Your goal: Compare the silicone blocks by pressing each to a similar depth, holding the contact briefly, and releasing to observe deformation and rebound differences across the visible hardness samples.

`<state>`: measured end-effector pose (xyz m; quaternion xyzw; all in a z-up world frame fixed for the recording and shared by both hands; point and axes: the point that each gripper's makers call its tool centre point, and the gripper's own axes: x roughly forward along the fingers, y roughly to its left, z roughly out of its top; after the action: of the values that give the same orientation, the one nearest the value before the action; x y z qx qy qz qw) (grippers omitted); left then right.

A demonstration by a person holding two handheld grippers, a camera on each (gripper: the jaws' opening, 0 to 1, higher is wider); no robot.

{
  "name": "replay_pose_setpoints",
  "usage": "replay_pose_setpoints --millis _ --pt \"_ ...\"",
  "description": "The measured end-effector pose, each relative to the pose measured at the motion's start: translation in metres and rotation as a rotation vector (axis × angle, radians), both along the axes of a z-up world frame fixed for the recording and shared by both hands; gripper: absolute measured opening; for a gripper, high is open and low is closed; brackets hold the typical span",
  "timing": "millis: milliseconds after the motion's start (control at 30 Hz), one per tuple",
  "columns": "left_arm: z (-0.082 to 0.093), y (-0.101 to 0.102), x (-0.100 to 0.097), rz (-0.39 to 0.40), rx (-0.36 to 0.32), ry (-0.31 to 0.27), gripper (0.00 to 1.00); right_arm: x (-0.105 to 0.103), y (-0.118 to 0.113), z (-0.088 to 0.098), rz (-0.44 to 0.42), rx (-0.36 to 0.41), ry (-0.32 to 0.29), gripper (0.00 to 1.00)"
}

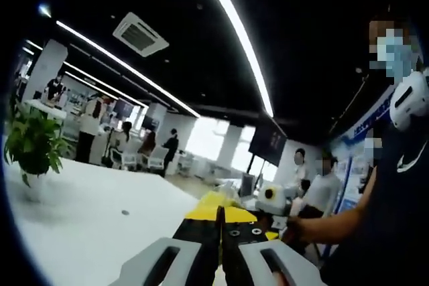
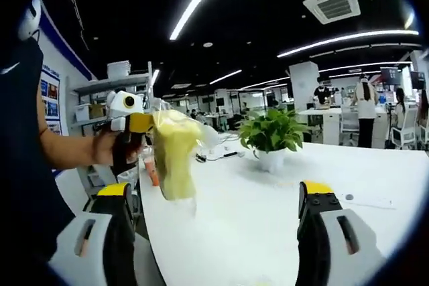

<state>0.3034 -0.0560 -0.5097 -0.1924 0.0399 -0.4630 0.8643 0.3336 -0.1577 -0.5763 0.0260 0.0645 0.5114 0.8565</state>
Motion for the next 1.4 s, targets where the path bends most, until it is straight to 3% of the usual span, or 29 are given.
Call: replay_pose_setpoints --millis 67,133,300,467,1100,1233,1400 --pt "-0.009 0.004 0.004 0.011 -0.015 0.025 0.0 0.004 -0.02 -0.017 -0.049 -0.027 0.034 0.96" --pt "-0.018 0.007 0.007 0.019 -0.037 0.053 0.0 0.008 -0.041 -0.03 -0.106 -0.057 0.027 0.96" --pt "-0.039 0.009 0.007 0.007 -0.02 0.098 0.0 0.006 -0.09 -0.061 -0.23 -0.096 0.063 0.96" --pt "-0.055 0.008 0.005 -0.004 -0.026 0.143 0.0 -0.007 -0.115 -0.083 -0.278 -0.116 0.079 0.96" --pt "-0.113 0.018 0.007 0.007 -0.068 0.303 0.0 -0.031 -0.142 -0.14 -0.318 -0.237 0.102 0.96" --pt "-0.127 0.021 0.008 0.005 -0.11 0.37 0.0 -0.033 -0.143 -0.143 -0.321 -0.238 0.119 0.96" --pt "-0.149 0.022 0.01 0.008 -0.082 0.401 0.0 -0.036 -0.144 -0.146 -0.326 -0.243 0.13 0.96"
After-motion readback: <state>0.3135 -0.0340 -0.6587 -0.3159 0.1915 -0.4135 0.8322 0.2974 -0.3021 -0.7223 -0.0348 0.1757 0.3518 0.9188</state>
